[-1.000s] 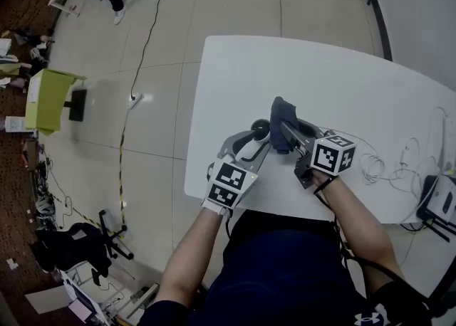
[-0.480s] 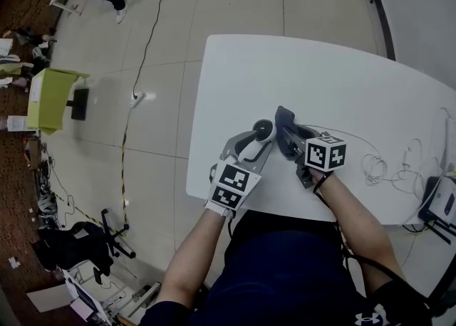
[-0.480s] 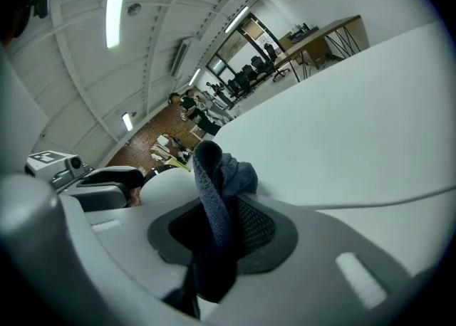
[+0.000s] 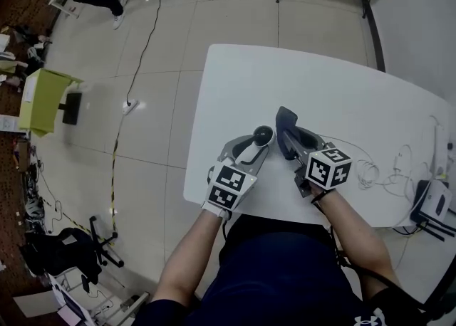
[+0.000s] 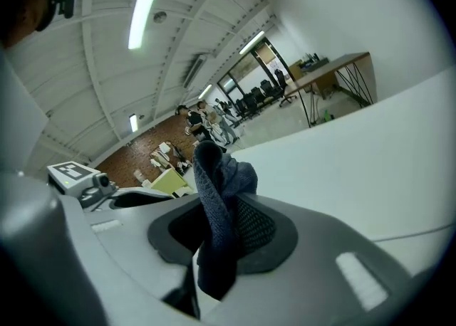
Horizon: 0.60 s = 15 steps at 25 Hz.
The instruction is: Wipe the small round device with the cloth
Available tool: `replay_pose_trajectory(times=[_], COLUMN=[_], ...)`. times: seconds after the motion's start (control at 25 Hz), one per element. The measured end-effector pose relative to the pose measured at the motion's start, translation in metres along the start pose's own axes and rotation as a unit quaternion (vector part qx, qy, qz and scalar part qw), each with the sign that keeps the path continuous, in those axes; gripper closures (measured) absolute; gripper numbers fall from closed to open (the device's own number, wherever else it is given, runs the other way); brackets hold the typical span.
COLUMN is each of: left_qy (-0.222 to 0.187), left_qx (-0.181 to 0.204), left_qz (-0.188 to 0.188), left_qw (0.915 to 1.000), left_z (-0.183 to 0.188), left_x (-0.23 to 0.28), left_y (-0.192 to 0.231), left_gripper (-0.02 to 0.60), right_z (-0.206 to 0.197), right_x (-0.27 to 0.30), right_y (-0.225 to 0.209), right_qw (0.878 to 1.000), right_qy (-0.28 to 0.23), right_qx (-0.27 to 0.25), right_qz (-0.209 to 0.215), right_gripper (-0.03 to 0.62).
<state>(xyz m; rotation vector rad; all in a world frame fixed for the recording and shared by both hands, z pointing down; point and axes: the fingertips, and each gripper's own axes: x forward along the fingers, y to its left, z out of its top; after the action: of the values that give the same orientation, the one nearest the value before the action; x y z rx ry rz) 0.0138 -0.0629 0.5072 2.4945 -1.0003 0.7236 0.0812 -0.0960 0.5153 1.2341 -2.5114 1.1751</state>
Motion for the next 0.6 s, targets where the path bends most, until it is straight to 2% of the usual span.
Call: replay_pose_trajectory(times=[0.12,0.2,0.28,0.44,0.6], left_qy=[-0.026,-0.036,-0.033,-0.019,-0.013], left_qx=[-0.063,-0.093,-0.093,-0.057,-0.061], left_qz=[-0.004,-0.002,0.001,0.008,0.003], left_qw=[0.9977,0.995,0.9952,0.9981,0.998], left_z=[0.004,0.014,0.019,0.006,0.006], left_x=[-0.006,-0.011,-0.01,0.002,0.002], left_y=[0.013,0.019,0.023,0.032,0.029], left_gripper=[0.445,0.453,0.456,0.456,0.456], right_z=[0.019,0.019,0.01,-0.004,-0.005], right_x=[-0.008,-0.005,0.001,0.007,0.007], right_y=[0.033,0.051,0.059,0.059,0.055], right_qw=[0.999,0.998,0.997,0.997,0.998], right_qy=[-0.02,-0.016,-0.001,0.008,0.006], right_qx=[-0.045,-0.06,-0.069,-0.076,-0.07], right_qz=[0.017,0.03,0.033,0.01,0.002], right_gripper=[0.499,0.499,0.499,0.499,0.499])
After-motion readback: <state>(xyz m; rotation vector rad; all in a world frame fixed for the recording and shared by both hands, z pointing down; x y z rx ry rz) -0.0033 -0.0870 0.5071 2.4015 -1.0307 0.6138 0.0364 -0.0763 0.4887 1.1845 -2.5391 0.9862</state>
